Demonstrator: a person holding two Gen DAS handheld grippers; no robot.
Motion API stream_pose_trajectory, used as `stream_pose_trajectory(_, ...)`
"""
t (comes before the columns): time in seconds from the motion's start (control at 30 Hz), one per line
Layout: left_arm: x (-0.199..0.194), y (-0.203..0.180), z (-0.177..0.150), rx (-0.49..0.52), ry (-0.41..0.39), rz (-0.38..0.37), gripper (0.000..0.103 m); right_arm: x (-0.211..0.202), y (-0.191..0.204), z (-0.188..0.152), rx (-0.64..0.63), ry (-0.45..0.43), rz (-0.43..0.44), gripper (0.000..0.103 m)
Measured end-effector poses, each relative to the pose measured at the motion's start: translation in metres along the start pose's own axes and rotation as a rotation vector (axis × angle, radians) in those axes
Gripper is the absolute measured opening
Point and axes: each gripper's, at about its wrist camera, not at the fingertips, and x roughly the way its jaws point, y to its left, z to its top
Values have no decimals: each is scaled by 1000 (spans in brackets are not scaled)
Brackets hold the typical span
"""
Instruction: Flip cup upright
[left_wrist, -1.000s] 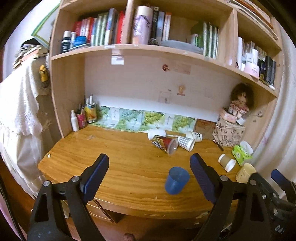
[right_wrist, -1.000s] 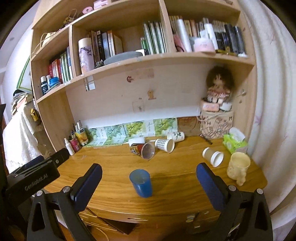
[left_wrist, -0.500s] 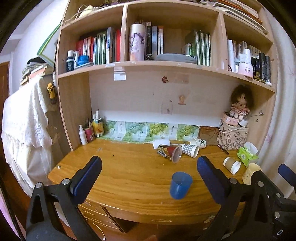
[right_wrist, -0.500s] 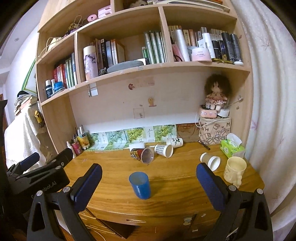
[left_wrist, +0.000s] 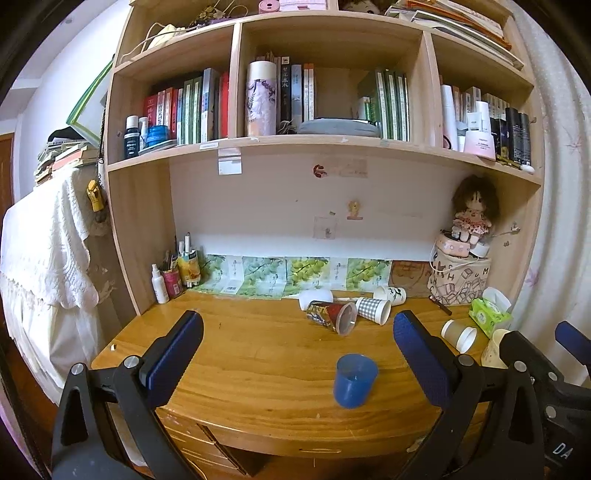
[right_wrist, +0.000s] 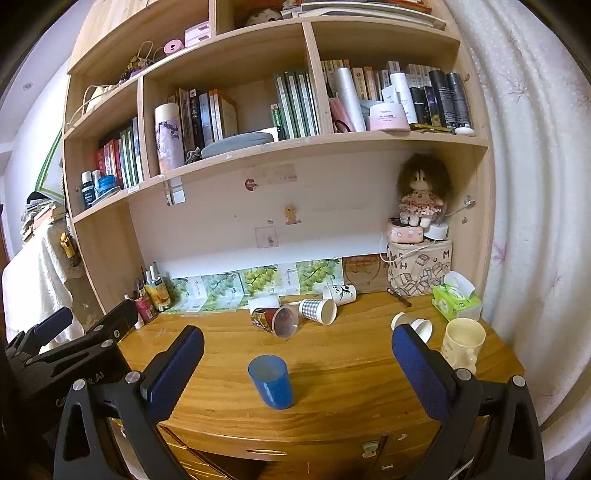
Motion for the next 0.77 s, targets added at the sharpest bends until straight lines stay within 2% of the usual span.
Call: stream_pose_trajectory(0.77,11,-16,1,9,13,-2,103,15,-11,4,14,16,10,102)
